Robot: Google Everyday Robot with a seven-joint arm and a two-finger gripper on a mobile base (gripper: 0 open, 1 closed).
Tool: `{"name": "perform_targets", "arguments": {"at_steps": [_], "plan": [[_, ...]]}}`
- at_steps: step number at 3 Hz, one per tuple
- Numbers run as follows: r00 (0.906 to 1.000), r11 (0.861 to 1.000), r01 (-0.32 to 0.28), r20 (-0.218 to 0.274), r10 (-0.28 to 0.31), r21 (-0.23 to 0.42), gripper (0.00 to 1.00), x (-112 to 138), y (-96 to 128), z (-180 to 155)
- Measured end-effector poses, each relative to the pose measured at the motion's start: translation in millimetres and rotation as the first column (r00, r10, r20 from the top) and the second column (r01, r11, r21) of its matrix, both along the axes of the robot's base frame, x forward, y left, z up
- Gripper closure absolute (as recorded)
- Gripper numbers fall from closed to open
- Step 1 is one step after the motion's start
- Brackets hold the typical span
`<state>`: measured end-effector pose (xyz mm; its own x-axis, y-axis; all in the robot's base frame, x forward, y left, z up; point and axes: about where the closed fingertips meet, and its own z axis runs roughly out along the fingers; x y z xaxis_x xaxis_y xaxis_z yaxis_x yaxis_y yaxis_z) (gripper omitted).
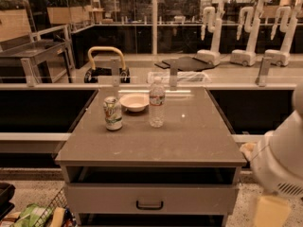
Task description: Open top drawer
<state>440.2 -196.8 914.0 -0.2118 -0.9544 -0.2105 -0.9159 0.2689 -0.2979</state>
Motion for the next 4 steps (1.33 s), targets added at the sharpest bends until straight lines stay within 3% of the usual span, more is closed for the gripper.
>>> {"name": "perform_targets", "arguments": {"at_steps": [2,4], "plan": [[0.9990,0.996,0.043,0.016,-0.041,-0.084,0.00,45.9,16.9,-116.5],[0.9991,0.992,0.008,-0.039,-0.013,-0.125,0.00,106.9,27.1,-191.6]]}}
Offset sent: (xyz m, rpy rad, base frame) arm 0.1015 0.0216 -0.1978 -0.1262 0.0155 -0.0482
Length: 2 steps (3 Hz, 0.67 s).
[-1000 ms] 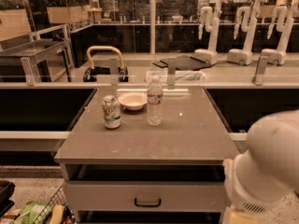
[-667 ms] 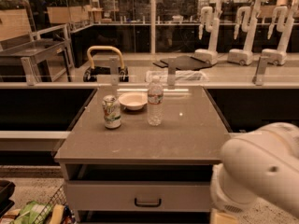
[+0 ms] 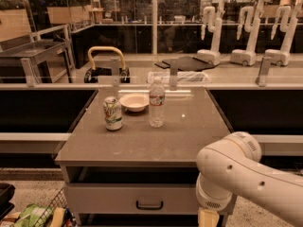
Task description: Open top drawer
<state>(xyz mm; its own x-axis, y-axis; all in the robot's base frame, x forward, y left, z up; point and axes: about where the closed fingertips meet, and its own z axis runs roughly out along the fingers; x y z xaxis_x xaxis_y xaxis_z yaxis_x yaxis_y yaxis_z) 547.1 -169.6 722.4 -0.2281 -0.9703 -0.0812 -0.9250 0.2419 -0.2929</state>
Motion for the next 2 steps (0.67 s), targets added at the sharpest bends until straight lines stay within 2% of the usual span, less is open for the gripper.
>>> {"name": "perform_targets", "arguments": {"at_steps": [2], "plan": [[0.9973,0.999,-0.029,-0.068,0.026,-0.033,0.00,49.0,7.7,-43.2]]}}
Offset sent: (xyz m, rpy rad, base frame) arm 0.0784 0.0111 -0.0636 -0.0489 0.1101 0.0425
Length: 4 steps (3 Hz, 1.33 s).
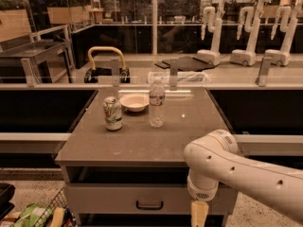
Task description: Open top drawer
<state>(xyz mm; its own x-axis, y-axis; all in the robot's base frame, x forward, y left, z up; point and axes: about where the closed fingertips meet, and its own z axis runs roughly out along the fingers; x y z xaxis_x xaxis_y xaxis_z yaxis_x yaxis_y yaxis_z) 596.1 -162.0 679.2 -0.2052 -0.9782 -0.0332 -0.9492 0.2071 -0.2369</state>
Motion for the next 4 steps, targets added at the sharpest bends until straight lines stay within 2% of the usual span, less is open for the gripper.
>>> {"name": "perform_targets", "arguments": {"at_steps": [1,2,3,4], "plan": [[0.9983,1.000,-0.001,-0.058,0.001,-0.011,0.15,8.0,-4.2,-10.8],[0.9911,0.999,0.026,-0.130,-0.029,-0.024,0.38,-7.5,-21.7,-15.6],[0.9870,0.998,0.068,-0.146,-0.068,-0.006,0.61,-24.9,-28.7,-10.0],[0.9866,0.997,0.071,-0.147,-0.071,-0.005,0.85,-26.4,-29.1,-8.8]]}}
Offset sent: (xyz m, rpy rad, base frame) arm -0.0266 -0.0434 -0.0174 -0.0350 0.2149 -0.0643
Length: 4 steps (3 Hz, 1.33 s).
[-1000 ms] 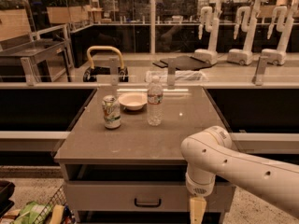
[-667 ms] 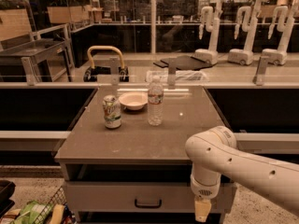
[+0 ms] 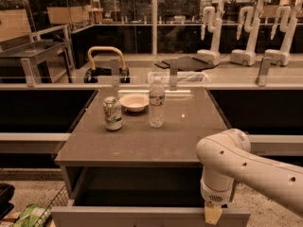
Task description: Open top drawer
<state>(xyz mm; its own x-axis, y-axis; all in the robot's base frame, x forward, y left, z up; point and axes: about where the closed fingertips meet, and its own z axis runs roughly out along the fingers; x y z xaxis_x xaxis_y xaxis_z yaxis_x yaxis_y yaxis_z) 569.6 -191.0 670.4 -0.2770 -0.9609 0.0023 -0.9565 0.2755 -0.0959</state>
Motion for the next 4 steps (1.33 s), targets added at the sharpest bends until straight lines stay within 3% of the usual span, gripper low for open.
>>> {"name": "perform_targets", "arguments": {"at_steps": [1,4], "plan": [[1.0000,1.000,0.000,0.000,0.000,0.000,0.81,0.0,0.0,2.2],[1.0000,1.000,0.000,-0.002,0.000,0.000,0.12,-0.5,-0.2,1.7]]}}
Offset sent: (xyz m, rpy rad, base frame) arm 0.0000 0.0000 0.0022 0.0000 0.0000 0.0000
